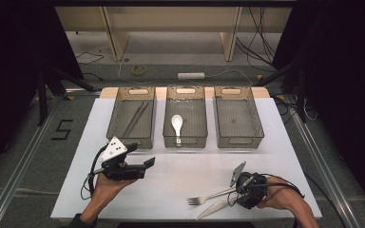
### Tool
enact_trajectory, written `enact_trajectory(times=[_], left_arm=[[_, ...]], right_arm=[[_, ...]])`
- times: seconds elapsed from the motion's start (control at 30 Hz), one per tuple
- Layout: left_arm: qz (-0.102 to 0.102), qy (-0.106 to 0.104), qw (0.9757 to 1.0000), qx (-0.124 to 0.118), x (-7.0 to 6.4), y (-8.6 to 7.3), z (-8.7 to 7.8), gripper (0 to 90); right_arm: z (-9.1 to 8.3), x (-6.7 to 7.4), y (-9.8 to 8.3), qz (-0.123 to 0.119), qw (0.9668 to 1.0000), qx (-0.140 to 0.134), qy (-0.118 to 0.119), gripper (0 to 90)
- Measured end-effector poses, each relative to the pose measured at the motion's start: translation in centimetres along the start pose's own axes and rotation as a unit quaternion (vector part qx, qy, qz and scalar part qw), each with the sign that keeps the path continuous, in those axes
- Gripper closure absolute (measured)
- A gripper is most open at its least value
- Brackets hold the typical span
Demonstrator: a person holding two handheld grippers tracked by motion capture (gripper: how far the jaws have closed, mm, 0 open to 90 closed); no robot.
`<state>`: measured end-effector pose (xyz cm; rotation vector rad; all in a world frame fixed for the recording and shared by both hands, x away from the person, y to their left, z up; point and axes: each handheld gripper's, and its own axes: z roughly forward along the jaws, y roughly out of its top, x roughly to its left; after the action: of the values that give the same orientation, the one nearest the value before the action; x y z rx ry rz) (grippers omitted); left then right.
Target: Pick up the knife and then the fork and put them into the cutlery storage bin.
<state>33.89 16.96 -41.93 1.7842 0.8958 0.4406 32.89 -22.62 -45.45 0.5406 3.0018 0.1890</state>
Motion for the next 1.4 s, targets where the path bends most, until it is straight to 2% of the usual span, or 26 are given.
enact_trajectory(times=[0.03, 0.2, 0.47, 0.77, 0.87, 1.1, 1.2, 1.3, 1.4], left_arm=[[0.0, 0.0, 1.0, 0.0, 0.0, 0.0, 0.0, 15.4], [0.001, 0.0, 1.0, 0.001, 0.0, 0.0, 0.0, 15.4], [0.002, 0.0, 1.0, 0.001, 0.0, 0.0, 0.0, 15.4], [0.001, 0.0, 1.0, 0.0, 0.0, 0.0, 0.1, 15.4], [0.002, 0.001, 1.0, 0.0, -0.1, 0.0, 0.1, 15.4], [0.002, 0.001, 1.0, 0.002, -0.1, 0.0, 0.1, 15.4], [0.002, 0.001, 1.0, 0.002, -0.1, 0.0, 0.1, 15.4], [0.003, 0.001, 1.0, 0.003, -0.1, 0.0, 0.1, 15.4], [0.003, 0.001, 1.0, 0.002, -0.1, 0.0, 0.1, 15.4]], right_arm=[[0.0, 0.1, 0.1, 0.001, 1.0, 0.001, -0.002, 52.8], [0.0, 0.4, 0.5, -0.021, 0.9997, 0.014, -0.005, 57.6], [0.0, 0.6, 0.7, -0.023, 0.9995, 0.021, 0.0, 63.9], [0.0, 1.1, 1.1, -0.046, 0.9983, 0.036, 0.0, 72.9], [0.0, 1.1, 1.1, -0.054, 0.998, 0.034, 0.0, 74.2], [0.0, 1.5, 1.1, -0.092, 0.9952, 0.034, -0.002, 79.2], [0.0, 1.6, 1.1, -0.093, 0.9951, 0.034, -0.003, 79.6], [-0.1, 1.7, 1.0, -0.108, 0.9937, 0.03, -0.006, 80.1], [-0.1, 1.6, 1.0, -0.105, 0.994, 0.028, -0.003, 80.2]])
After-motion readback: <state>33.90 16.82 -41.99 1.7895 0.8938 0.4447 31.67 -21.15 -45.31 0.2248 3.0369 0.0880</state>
